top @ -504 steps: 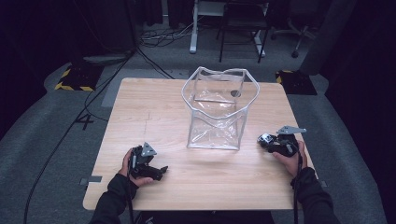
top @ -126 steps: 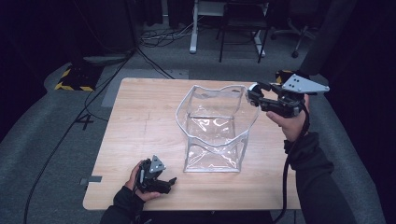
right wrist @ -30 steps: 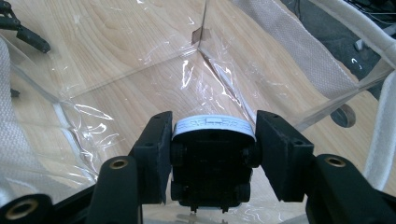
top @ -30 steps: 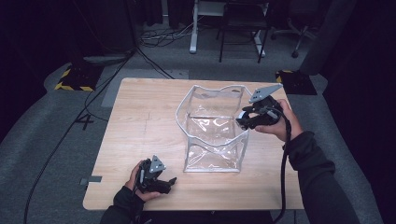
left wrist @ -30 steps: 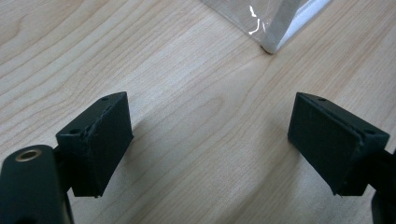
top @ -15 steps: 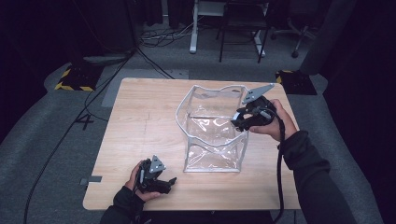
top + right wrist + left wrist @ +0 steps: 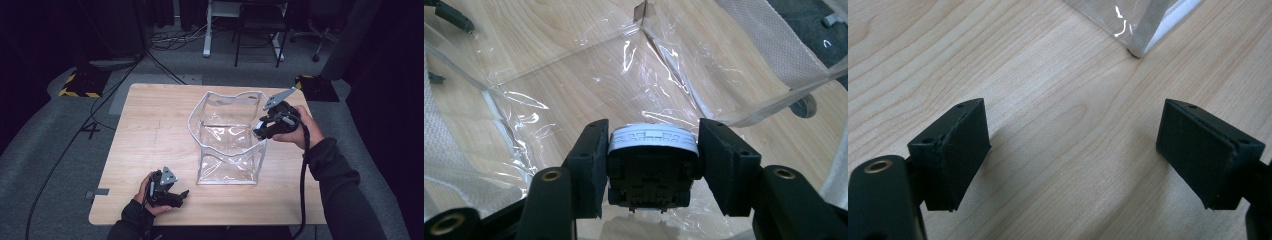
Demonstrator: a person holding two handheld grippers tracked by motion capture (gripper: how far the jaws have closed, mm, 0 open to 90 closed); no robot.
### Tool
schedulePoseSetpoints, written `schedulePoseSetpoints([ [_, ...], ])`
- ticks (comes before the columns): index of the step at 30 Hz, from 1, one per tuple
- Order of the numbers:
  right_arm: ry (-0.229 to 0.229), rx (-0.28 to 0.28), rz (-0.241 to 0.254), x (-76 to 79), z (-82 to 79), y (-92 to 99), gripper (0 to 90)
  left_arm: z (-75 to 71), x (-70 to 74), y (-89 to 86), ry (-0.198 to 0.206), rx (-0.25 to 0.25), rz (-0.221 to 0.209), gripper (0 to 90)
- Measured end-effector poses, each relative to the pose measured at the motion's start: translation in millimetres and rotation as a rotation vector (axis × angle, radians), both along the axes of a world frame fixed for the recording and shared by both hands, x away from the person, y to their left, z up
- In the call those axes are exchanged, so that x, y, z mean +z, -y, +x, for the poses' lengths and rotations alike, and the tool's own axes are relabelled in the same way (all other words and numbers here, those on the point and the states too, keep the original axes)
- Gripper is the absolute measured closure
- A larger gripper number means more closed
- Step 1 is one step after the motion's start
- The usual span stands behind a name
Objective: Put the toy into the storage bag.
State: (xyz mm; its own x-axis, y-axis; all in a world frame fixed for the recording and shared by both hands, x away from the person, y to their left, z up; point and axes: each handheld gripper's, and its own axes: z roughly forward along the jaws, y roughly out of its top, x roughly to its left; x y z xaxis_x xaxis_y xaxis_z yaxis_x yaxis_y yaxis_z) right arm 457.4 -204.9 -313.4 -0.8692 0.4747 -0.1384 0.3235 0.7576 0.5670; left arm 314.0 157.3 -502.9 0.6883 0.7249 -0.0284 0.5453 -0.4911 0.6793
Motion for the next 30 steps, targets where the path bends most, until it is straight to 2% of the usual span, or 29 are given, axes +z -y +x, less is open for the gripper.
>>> schedulePoseSetpoints([
  [4, -0.001, -0.001, -0.006, -1.9, -0.3, -0.5, 47.7, 0.0, 0.1, -0.1, 0.002, 0.001, 0.003, 14.0],
  [15, 0.015, -0.006, 0.016, -2.0, -1.4, 0.9, 47.3, 0.2, 0.5, -0.3, 0.004, -0.001, 0.009, 14.1],
  [26, 0.032, 0.0, 0.064, -3.3, -2.9, 3.5, 45.6, 0.4, 0.6, -0.5, 0.005, -0.003, 0.011, 14.1],
  [30, 0.037, -0.019, 0.077, -2.9, -3.3, 4.2, 44.1, 0.3, 0.5, -0.4, 0.005, -0.001, 0.009, 14.1],
])
